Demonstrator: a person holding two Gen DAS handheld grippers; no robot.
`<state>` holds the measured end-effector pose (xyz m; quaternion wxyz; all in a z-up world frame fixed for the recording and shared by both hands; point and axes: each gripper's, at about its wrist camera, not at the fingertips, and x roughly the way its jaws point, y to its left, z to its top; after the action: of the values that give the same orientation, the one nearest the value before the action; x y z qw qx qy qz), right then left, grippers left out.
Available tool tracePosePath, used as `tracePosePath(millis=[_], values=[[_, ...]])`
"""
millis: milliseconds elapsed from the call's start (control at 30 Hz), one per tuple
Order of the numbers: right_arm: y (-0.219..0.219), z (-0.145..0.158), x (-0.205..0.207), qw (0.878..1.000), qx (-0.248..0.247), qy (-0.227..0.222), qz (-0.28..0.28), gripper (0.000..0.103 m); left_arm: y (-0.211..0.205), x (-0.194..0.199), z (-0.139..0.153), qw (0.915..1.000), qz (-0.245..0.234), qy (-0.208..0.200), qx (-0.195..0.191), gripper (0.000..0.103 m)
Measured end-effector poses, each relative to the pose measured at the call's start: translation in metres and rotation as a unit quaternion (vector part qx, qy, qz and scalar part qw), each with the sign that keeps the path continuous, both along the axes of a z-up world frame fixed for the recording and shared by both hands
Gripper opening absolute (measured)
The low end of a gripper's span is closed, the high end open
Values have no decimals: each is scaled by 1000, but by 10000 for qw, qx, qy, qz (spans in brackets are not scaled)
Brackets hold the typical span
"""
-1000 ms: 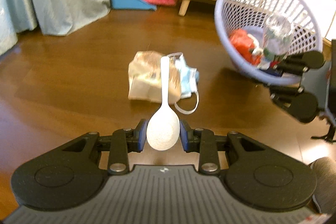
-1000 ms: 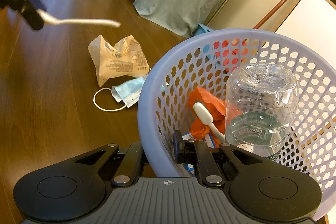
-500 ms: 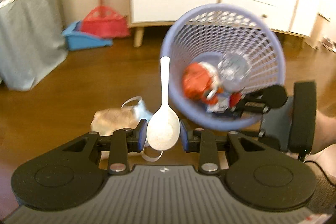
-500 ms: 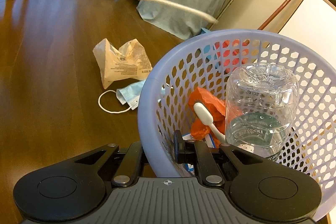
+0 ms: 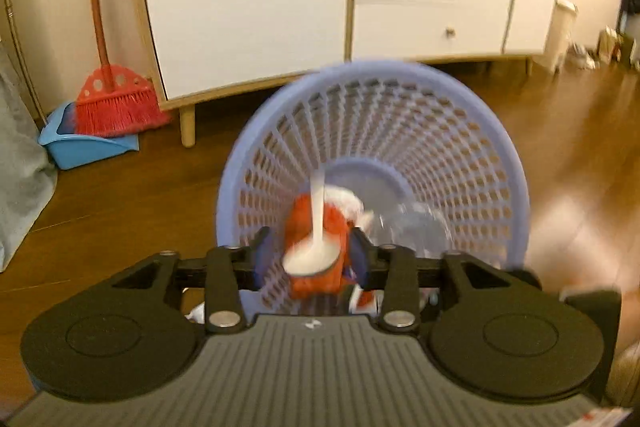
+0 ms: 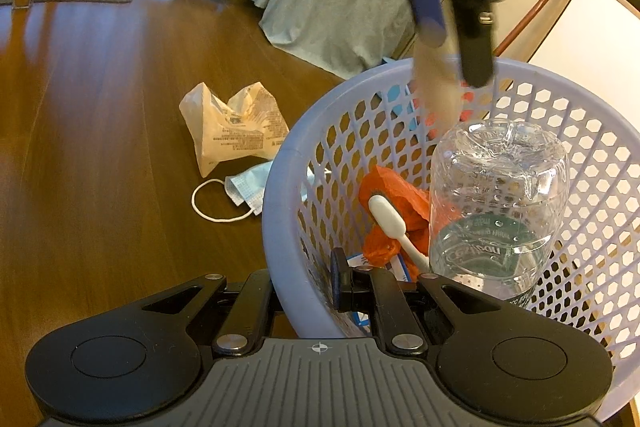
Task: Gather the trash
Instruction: 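Carry the spoon into the basket and open the left gripper, then lower the left gripper and grasp the crumpled paper snack bag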
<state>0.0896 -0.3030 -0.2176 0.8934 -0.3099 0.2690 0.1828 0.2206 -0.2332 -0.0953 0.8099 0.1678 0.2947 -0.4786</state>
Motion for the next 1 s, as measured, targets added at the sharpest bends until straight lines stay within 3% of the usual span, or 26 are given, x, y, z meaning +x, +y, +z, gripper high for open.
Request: tracePosePath(millis=[333, 567, 767, 1000], values=[[-3, 3, 0, 10000, 77, 0, -21, 7, 33, 7, -2, 9986, 500, 108, -90, 36], [-4, 4, -1, 10000, 51, -3, -12, 7, 78, 13, -12, 9908, 1262, 404, -265, 36], [-4, 4, 0, 10000, 74, -8, -25, 7, 115, 20, -28, 9842, 1723, 414, -21, 39], [-3, 4, 1, 10000, 61, -15, -13, 7, 156, 22, -68, 9720, 2231, 602, 424, 45]])
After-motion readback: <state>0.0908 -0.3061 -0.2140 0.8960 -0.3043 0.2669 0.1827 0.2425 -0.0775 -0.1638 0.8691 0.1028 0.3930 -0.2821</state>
